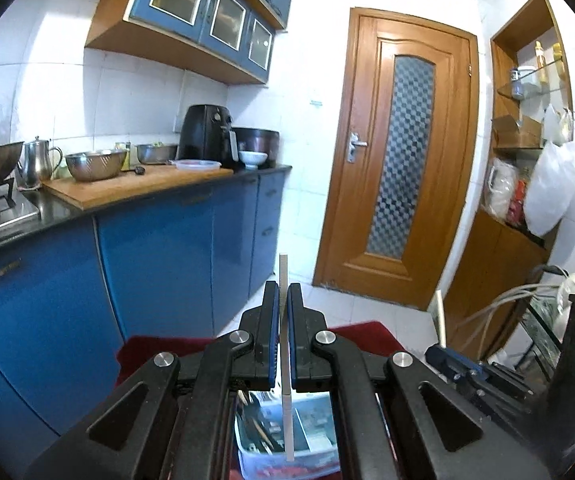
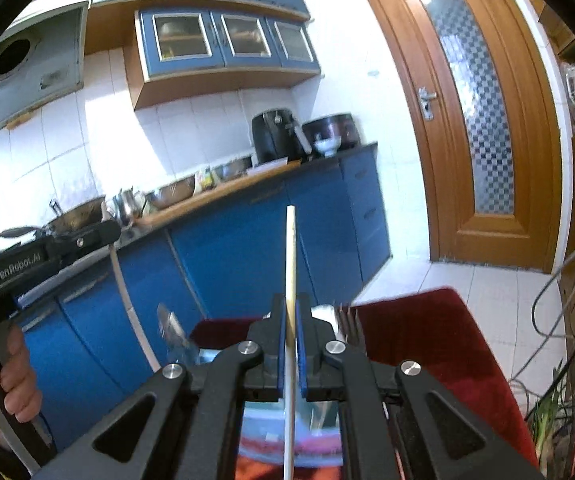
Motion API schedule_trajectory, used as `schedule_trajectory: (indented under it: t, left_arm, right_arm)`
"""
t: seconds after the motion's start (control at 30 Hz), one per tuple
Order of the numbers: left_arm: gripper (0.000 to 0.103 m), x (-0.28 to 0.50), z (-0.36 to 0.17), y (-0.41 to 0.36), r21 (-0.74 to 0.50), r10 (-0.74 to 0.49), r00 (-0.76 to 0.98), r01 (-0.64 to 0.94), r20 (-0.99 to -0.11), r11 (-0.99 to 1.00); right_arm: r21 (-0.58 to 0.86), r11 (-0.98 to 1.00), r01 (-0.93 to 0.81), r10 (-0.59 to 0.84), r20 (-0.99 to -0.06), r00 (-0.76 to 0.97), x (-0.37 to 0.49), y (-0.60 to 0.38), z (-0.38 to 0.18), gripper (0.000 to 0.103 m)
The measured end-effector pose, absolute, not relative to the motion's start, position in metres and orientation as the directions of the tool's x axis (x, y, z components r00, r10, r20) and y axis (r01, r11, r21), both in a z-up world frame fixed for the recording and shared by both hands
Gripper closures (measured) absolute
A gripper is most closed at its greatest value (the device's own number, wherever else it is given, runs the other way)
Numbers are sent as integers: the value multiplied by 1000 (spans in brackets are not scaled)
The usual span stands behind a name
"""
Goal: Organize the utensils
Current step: 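Lift the white chopstick with the right tool and carry it over the box, then lower the chopstick into the box and open the right tool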
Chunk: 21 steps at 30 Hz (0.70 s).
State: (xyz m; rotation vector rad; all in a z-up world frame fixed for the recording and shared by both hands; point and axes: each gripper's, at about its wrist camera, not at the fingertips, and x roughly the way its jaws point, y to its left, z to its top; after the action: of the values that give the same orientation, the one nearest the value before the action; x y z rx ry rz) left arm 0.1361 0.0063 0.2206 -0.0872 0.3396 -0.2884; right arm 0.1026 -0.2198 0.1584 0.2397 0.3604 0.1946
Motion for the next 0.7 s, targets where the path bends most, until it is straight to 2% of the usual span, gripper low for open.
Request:
schedule_trajectory:
  t: [0.17,0.37,0.7]
  left_arm:
    - [101,154,214,5,-120,-280,915,256,-290,959]
    - [101,172,190,-3,-125,-291,902,265,-319,956]
    - [101,183,149,-10,-130,-306,871,277,-384,952]
  right_arm:
    - [250,962,-110,177,-265,948,123,-219,157,97]
    - [188,980,-71,111,-208,972,145,-212,146,97]
    - [140,986,-93,124,-238,963,148,-206,119,97]
